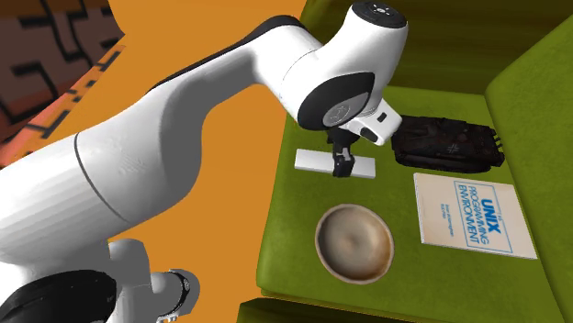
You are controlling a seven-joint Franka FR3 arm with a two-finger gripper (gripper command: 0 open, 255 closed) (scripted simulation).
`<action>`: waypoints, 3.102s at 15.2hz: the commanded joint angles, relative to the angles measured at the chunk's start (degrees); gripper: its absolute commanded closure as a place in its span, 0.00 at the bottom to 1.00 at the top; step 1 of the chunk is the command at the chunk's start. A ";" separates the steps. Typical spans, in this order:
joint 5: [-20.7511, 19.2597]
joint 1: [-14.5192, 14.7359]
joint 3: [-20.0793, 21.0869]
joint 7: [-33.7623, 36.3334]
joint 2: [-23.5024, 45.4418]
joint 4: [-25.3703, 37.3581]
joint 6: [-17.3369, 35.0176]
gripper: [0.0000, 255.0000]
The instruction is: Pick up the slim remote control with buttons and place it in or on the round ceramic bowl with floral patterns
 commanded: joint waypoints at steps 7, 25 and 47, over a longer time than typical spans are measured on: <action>-0.20 0.05 -0.03 1.19 2.79 -1.46 4.02 0.00; -0.17 0.01 -0.06 1.18 2.61 -2.89 5.28 1.00; -1.39 1.01 0.33 1.44 8.90 22.21 -13.64 1.00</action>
